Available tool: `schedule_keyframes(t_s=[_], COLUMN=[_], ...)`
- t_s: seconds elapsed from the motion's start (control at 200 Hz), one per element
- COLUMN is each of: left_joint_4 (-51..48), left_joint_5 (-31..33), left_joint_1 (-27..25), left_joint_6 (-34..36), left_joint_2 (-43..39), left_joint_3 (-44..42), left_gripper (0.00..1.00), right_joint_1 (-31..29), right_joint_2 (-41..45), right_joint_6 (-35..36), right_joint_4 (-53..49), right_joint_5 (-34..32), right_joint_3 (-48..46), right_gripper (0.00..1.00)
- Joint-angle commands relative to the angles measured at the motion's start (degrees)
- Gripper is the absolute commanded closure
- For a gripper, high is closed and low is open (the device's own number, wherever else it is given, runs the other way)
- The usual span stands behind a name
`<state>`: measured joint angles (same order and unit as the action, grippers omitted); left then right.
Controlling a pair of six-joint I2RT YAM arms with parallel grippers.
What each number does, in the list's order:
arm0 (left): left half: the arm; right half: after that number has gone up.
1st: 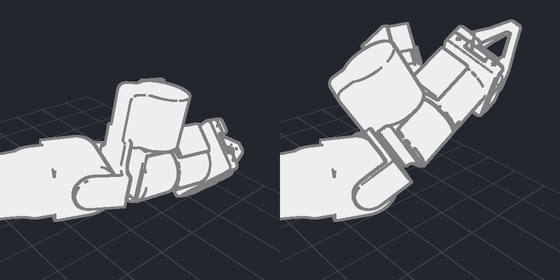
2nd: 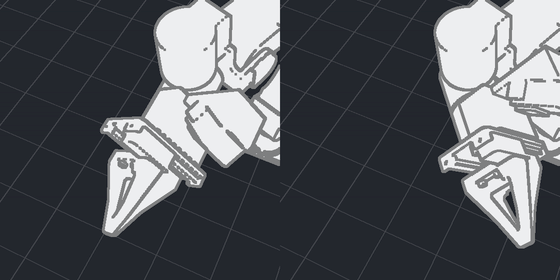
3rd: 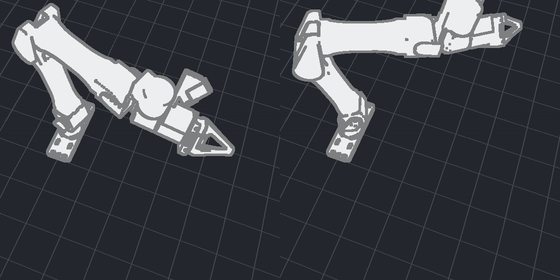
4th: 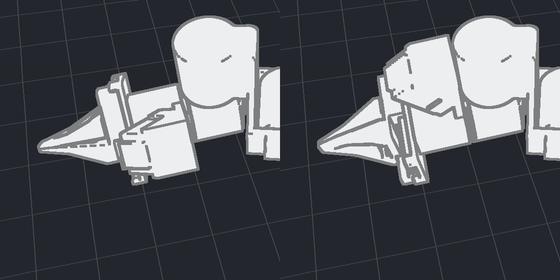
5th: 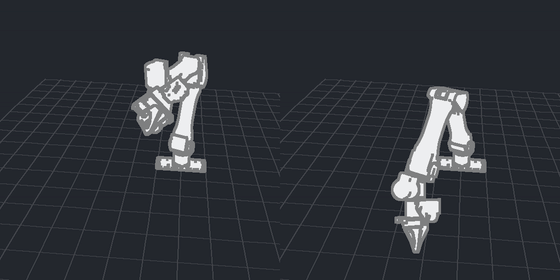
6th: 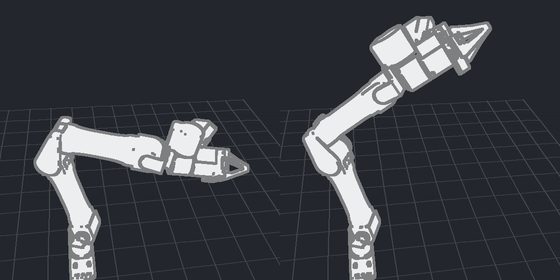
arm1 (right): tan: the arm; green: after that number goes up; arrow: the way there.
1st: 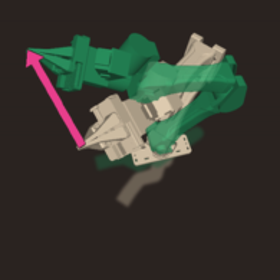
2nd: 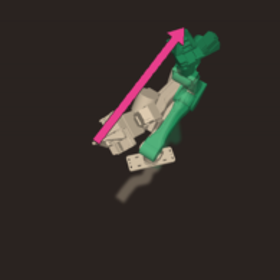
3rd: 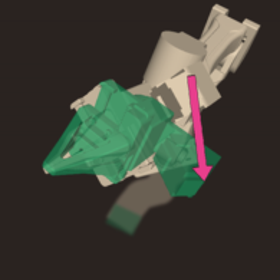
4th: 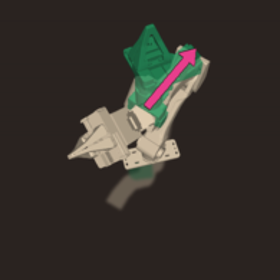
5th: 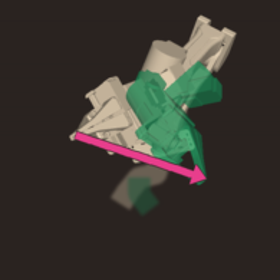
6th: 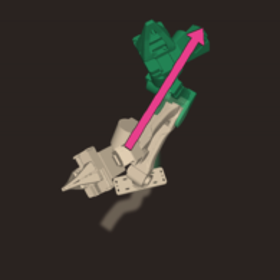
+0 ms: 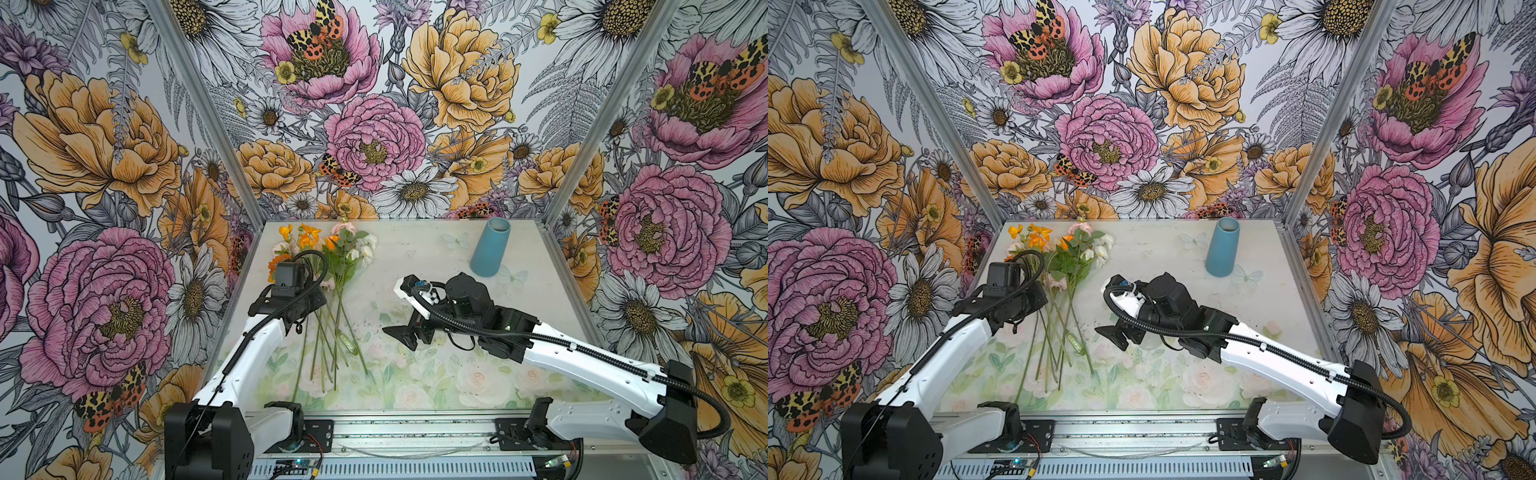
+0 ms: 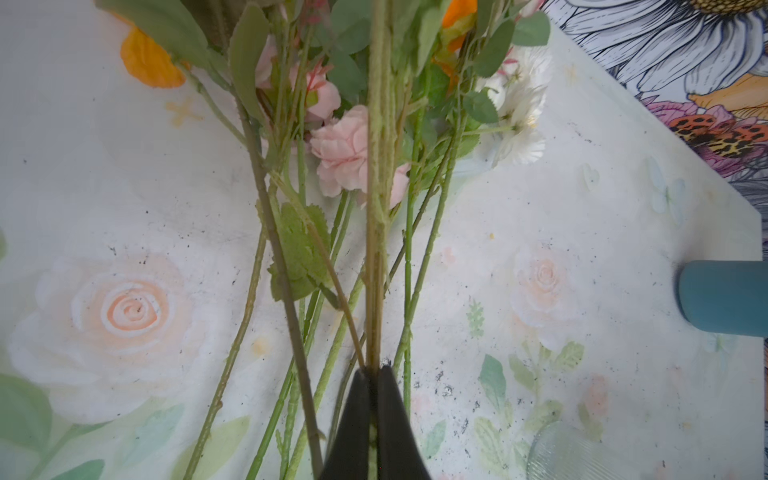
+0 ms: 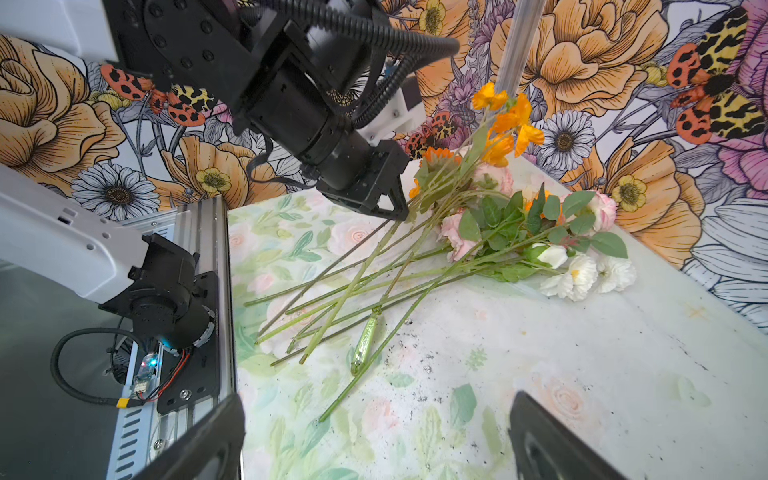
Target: Arrange the flowers into the vase
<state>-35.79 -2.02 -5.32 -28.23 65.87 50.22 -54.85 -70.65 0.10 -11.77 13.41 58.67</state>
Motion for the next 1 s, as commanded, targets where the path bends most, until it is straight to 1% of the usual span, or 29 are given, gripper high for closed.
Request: schedule_keyframes(t_s=[0.0,0.09,0.155,0.225,0.285,0.34,0.445,0.55,0.681,0.771,0.891,0.996], left_joint_4=[-1.4,1.6,6.3,10.8,14.5,19.1,24.9,26.8,24.3,23.7,25.7,26.6], left_joint_5=[-2.2,-4.1,-10.5,-15.0,-18.9,-23.2,-28.1,-29.3,-28.4,-28.8,-29.0,-30.3], left_joint_1=[0.4,0.4,1.0,1.2,1.6,2.8,3.4,3.2,3.4,3.4,3.2,3.4], left_joint_6=[2.2,2.5,2.5,0.7,-0.4,-2.6,-4.8,-5.0,-4.6,-5.5,-7.2,-8.1], left_joint_2=[-1.2,-2.6,-3.3,-3.8,-4.4,-5.1,-6.6,-8.8,-10.6,-11.2,-13.7,-14.0], left_joint_3=[3.0,1.5,-0.8,-3.6,-5.4,-7.6,-10.4,-11.3,-10.9,-11.1,-12.5,-13.0], left_gripper=[1.0,1.0,1.0,1.0,1.0,1.0,1.0,1.0,1.0,1.0,1.0,1.0], right_joint_1=[-0.4,-0.3,-0.3,0.0,0.0,0.0,0.3,0.3,0.4,0.5,0.7,1.0], right_joint_2=[-1.9,-4.0,-6.3,-9.2,-11.2,-12.6,-15.2,-18.2,-21.8,-24.4,-27.5,-29.9], right_joint_6=[-0.3,-2.9,-5.1,-7.7,-8.9,-9.9,-11.9,-13.0,-14.1,-14.5,-15.5,-16.2], right_joint_4=[3.3,6.8,9.8,12.8,14.4,16.3,17.7,17.3,17.5,17.5,17.5,17.5], right_joint_5=[0.6,-0.8,-0.7,0.8,1.5,1.5,-0.2,-1.1,-2.9,-2.6,-1.4,-0.8], right_joint_3=[0.1,-0.3,0.1,1.0,2.0,2.1,3.5,6.2,8.9,11.1,14.3,16.5], right_gripper=[0.01,0.0,0.01,0.02,0.06,0.07,0.06,0.07,0.08,0.1,0.13,0.16])
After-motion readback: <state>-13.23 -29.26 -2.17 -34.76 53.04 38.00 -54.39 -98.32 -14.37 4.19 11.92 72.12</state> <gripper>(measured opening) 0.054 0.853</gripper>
